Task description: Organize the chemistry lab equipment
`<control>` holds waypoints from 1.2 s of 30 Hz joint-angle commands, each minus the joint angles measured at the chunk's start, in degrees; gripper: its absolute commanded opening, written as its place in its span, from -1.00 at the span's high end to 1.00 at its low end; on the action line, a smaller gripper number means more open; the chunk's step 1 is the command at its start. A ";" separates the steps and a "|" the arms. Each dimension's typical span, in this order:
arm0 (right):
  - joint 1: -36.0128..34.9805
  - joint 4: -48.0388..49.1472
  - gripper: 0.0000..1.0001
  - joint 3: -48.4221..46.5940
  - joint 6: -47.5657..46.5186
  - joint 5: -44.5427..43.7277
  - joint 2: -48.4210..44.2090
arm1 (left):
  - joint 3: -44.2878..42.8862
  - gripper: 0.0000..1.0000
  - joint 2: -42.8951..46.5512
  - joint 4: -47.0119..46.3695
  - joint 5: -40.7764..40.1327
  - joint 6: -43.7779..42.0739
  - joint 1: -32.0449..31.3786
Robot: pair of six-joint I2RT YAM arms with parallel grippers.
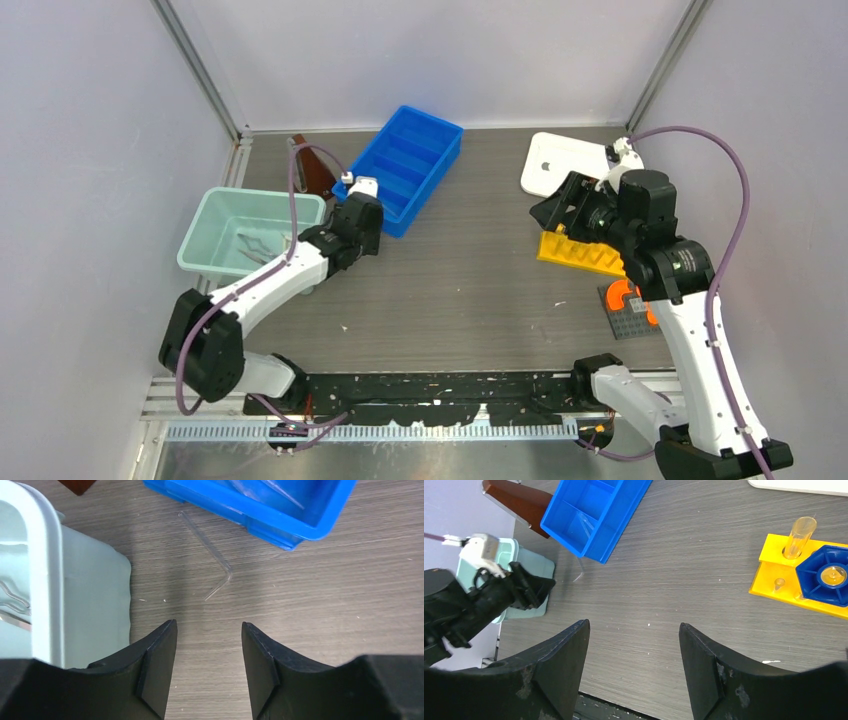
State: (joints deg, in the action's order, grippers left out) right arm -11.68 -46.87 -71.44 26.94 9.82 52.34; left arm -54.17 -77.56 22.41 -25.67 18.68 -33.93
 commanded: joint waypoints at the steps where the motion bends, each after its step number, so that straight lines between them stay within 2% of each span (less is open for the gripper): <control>1: -0.27 2.61 -0.44 0.04 -0.36 1.49 -1.78 | -1.50 -0.05 -3.39 -6.91 -0.20 2.06 1.22; 8: -0.27 2.69 -0.44 0.70 -0.22 1.91 -3.43 | 2.26 0.03 -8.85 -16.18 0.99 2.46 2.59; 18: -0.27 1.94 -0.44 1.57 -0.79 1.52 -4.30 | 3.67 0.08 -14.81 -19.75 5.65 4.60 5.73; 27: -0.28 0.46 -0.44 1.04 -1.06 1.50 -4.26 | 4.97 0.13 -16.75 -20.66 10.80 5.68 6.45; 36: -0.27 -2.47 -0.44 -0.38 -2.84 -0.05 -3.92 | 6.44 0.23 -14.16 -15.29 15.50 8.21 6.42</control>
State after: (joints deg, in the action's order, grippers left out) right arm -11.68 -48.53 -69.54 25.85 10.59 48.73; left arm -48.71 -94.11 5.89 -13.32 24.84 -27.73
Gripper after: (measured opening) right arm 0.722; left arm 0.401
